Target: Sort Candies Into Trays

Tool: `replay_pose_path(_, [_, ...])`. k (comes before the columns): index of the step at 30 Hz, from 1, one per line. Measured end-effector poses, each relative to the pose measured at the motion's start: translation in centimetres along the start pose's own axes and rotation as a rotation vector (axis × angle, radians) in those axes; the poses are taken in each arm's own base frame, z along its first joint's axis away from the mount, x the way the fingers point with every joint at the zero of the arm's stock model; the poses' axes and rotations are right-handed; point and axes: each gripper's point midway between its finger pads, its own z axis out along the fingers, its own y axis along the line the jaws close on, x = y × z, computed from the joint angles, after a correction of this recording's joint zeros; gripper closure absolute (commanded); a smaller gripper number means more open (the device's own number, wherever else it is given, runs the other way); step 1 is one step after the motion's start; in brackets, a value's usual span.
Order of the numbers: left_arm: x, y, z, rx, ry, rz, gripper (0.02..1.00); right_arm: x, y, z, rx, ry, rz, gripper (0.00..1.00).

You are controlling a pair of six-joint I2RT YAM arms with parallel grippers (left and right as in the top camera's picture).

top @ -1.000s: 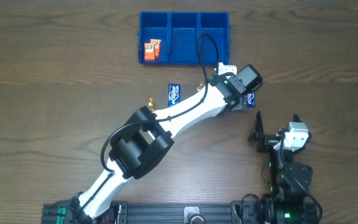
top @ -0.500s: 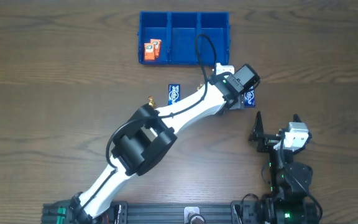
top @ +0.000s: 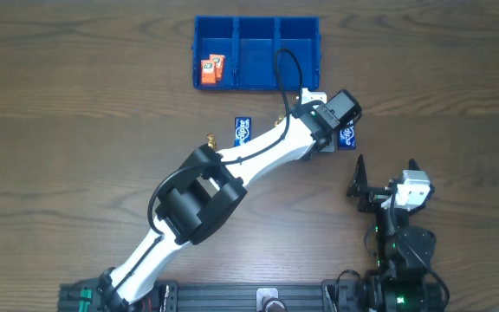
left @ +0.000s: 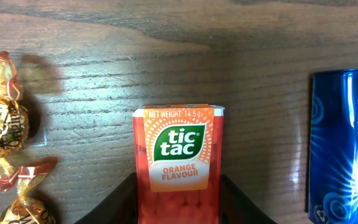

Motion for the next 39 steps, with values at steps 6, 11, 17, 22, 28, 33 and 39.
replay_pose_path(6, [0.1,-0.1,0.0,-0.003,-0.006,0.005,0.689,0.0,0.0,0.0,0.0,0.0,0.0,0.001])
replay_pose_path(11, [-0.4,-0.1,-0.9,-0.031,-0.006,0.026,0.691,0.0,0.0,0.0,0.0,0.0,0.0,0.001])
replay_pose_path(17, [-8.0,0.3,-8.2,-0.043,-0.117,0.03,0.7,0.0,0.0,0.0,0.0,0.0,0.0,0.001])
replay_pose_path(22, [-17.5,5.0,-17.2,-0.009,-0.314,-0.056,0.704,0.0,0.0,0.0,0.0,0.0,0.0,0.001])
replay_pose_path(28, [-21.7,13.5,-20.3,-0.086,-0.358,-0.122,0.706,0.0,0.0,0.0,0.0,0.0,0.0,0.001])
replay_pose_path(33, [-21.5,16.4,-18.4,-0.134,-0.297,-0.108,0.709,0.0,0.0,0.0,0.0,0.0,0.0,0.001])
replay_pose_path(39, [-20.4,19.4,-13.4,-0.168,-0.197,-0.115,0.711,0.0,0.0,0.0,0.0,0.0,0.0,0.001])
